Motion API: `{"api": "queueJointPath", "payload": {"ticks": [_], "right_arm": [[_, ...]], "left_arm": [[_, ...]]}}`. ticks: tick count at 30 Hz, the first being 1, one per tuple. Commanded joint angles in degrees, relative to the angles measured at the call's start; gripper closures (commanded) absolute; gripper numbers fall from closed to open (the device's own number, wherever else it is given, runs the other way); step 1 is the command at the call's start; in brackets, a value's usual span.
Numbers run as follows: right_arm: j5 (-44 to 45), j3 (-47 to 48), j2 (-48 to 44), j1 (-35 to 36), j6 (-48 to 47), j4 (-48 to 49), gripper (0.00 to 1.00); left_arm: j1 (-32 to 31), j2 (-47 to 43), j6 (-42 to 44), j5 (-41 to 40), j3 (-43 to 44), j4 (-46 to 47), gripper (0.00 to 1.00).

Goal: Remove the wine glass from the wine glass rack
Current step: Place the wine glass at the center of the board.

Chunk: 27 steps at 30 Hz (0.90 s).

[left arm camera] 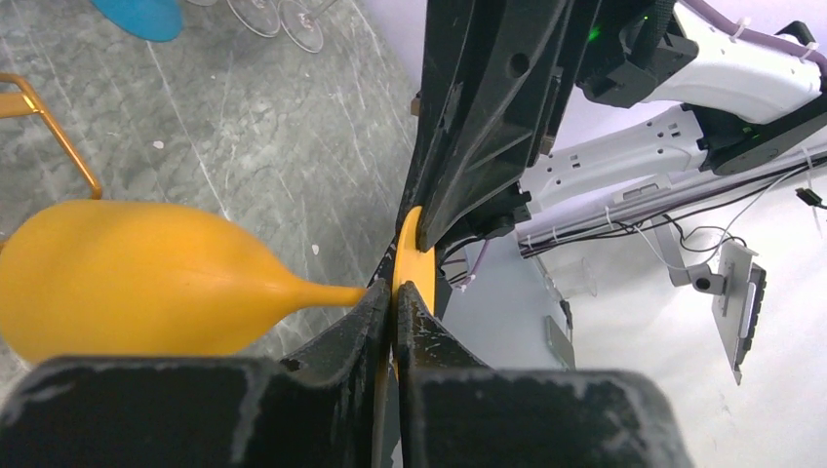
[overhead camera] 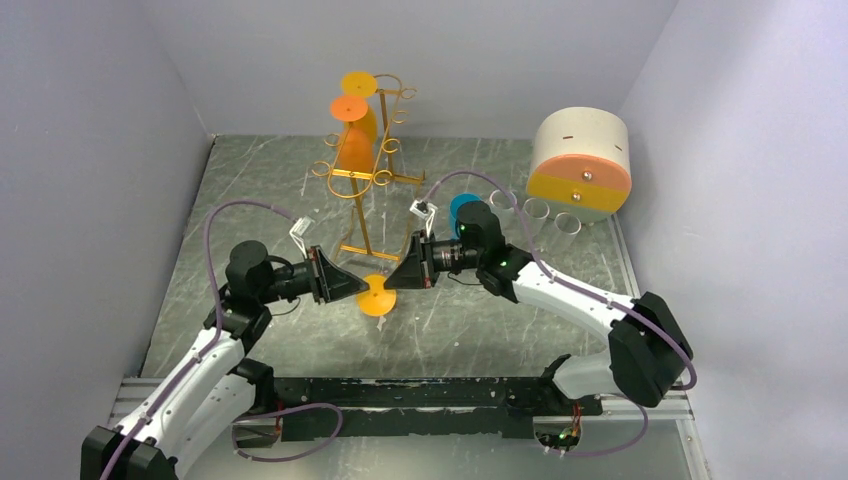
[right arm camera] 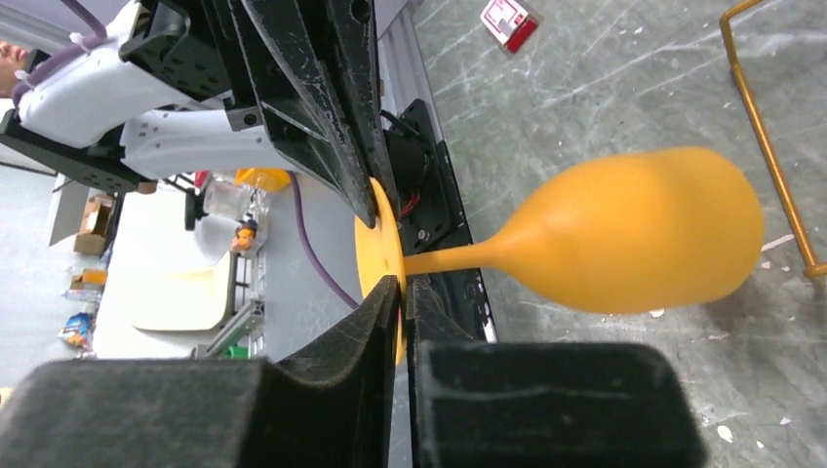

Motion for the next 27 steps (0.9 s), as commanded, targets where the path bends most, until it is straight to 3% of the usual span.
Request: {"api": "queueJointPath", "payload": {"ticks": [1,3,10,17,25,27], "right_arm": [[-2.09,1.57,0.81,0.54,0.29,1.38,0.94],[-1.2,1.6,0.35,0.51,0.1,1.53,1.0],[2.36,1.18,-2.28,0.48,0.06,0.78,1.0],[7.37,-0.12,-5.23,0.54,-0.06,1.18,1.0],[4.61,-0.2,-4.99,0.54,0.7,2.89,1.0],[3.87,-0.38,-5.24,0.54,0.96,3.99,1.0]], "left_arm": [[-1.51,0.35,-1.27,0.63,-0.66,5.88,0.88],[-1.9,0.36,-0.76,0.2,-0.39,4.95,0.85],[-2.44,0.18,2.79,-1.43,0.47,-1.38,0.66],[-2.89,0.05,4.12,-0.99,0.77,-4.2,0.59],[-5.3,2.15,1.87,-0.57,0.79,0.69,0.66],[-5.94,2.58,1.42,-0.55,0.44,2.27,0.75]]}}
